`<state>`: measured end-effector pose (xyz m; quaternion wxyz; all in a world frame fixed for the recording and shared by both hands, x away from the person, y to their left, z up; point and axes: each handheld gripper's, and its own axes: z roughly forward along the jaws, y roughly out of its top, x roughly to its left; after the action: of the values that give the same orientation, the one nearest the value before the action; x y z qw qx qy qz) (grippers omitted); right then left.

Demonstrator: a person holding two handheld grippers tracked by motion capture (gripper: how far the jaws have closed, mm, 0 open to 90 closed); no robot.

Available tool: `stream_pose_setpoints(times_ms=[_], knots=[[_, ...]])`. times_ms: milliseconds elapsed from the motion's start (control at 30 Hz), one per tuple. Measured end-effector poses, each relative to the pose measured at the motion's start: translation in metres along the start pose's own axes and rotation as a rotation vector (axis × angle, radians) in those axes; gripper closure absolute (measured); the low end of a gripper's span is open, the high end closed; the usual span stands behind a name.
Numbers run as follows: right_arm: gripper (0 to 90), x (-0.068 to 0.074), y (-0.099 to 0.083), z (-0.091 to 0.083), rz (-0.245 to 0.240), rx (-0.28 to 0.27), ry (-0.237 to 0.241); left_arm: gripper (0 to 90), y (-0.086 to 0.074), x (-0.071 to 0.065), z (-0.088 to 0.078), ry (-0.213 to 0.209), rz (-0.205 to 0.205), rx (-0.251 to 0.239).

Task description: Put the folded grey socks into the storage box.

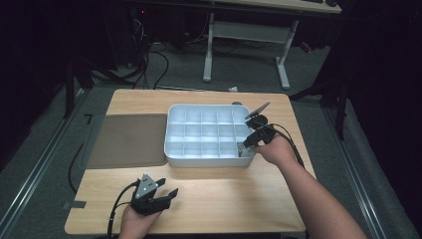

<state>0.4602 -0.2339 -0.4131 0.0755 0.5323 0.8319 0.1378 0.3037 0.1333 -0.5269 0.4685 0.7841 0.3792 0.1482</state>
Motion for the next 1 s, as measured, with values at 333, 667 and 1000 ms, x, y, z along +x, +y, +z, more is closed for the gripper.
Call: stream_pose_setpoints(times_ms=[333,667,1000], knots=[[59.5,0.001,-0.025,-0.016,0.003,-0.08,0.013,38.4,0.0,0.002,-0.002,0.006,-0.015,-0.007],[52.2,0.011,-0.066,-0.034,-0.019,-0.231,0.041,37.9,0.001,0.0,-0.002,0.001,-0.012,-0.009],[48.5,0.016,-0.115,-0.015,-0.006,-0.311,0.081,37.9,0.001,-0.005,-0.001,-0.003,0.001,0.002]])
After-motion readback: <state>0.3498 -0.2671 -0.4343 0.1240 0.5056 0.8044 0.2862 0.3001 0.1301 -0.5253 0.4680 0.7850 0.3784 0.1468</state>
